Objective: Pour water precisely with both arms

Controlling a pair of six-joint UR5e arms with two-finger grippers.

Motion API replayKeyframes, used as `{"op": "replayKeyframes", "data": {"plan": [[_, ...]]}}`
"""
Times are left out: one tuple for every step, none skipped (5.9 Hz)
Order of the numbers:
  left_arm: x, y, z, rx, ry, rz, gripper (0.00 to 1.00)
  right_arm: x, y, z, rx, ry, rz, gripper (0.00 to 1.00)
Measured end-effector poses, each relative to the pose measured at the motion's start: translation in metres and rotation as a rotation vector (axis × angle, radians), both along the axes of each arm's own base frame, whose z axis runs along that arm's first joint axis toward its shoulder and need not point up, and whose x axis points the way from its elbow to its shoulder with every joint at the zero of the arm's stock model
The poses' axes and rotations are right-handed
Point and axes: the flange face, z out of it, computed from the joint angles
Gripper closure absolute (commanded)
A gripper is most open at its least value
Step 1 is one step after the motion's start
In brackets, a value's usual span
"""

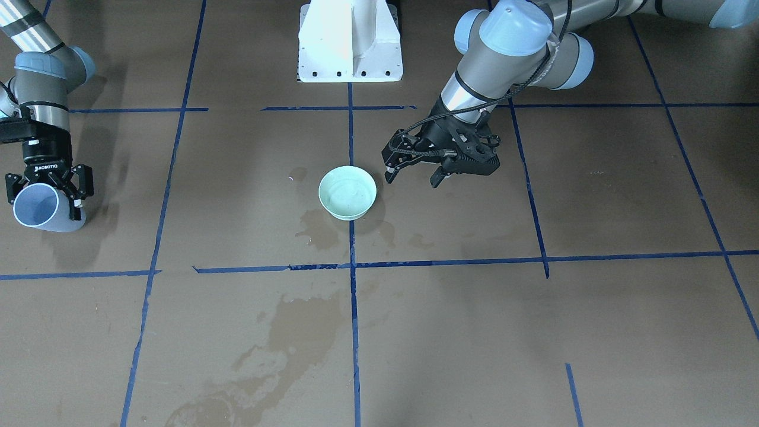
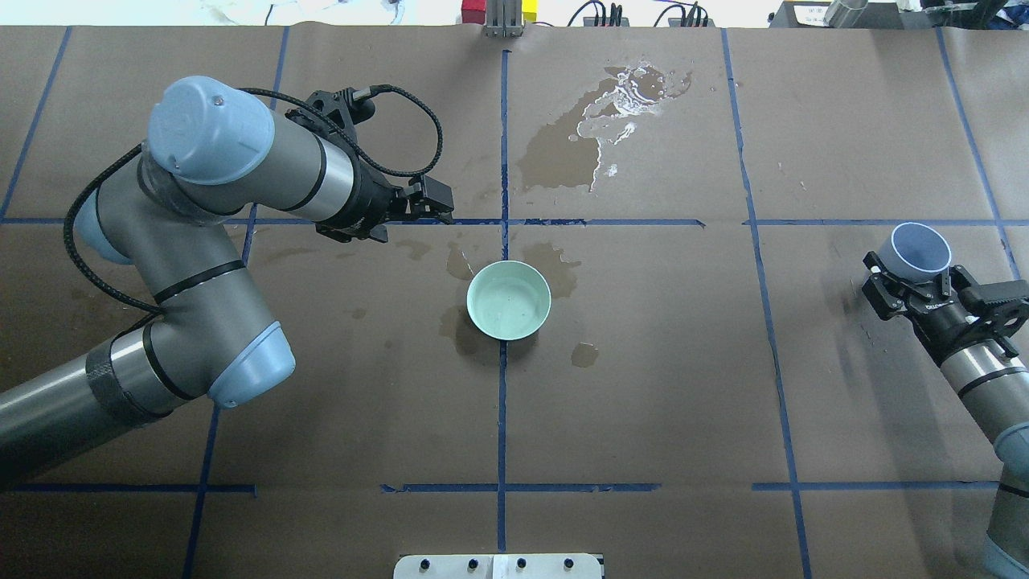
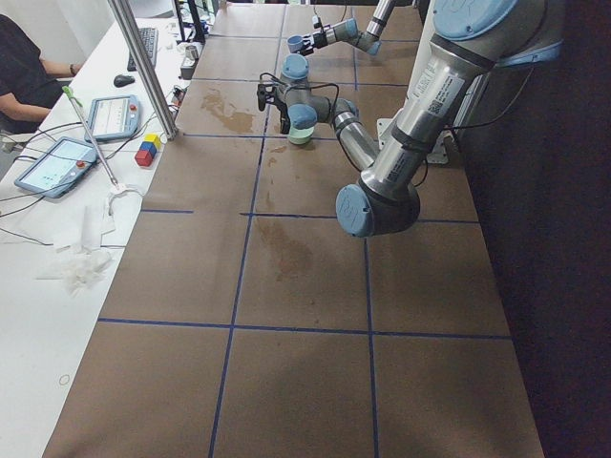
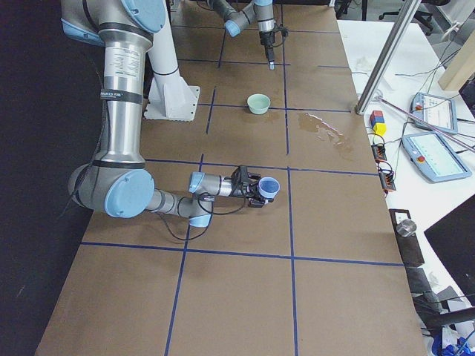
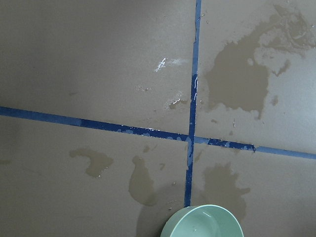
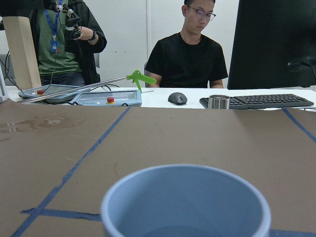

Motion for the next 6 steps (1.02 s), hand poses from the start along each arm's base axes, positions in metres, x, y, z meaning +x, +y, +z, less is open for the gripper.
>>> {"op": "replayKeyframes", "data": {"plan": [[0.000, 0.000, 0.000, 0.000, 0.000, 0.000, 0.00, 0.001, 0.000, 0.004, -0.004, 0.006, -0.002, 0.01], [0.000, 0.000, 0.000, 0.001, 0.000, -0.001, 0.00, 0.001, 0.000, 0.005, -0.006, 0.007, -0.003, 0.00], [0.000, 0.000, -0.001, 0.000, 0.000, 0.000, 0.00, 0.001, 0.000, 0.005, -0.005, 0.004, -0.004, 0.00], [0.000, 0.000, -0.001, 0.001, 0.001, 0.000, 0.00, 0.002, 0.001, 0.005, -0.005, 0.001, -0.005, 0.00], [0.000, 0.000, -0.002, 0.002, 0.002, 0.000, 0.00, 0.004, 0.002, 0.004, -0.005, -0.003, -0.009, 0.00], [0.000, 0.000, -0.002, 0.002, 0.002, -0.001, 0.00, 0.011, 0.005, 0.005, -0.002, -0.012, -0.016, 0.00]]}}
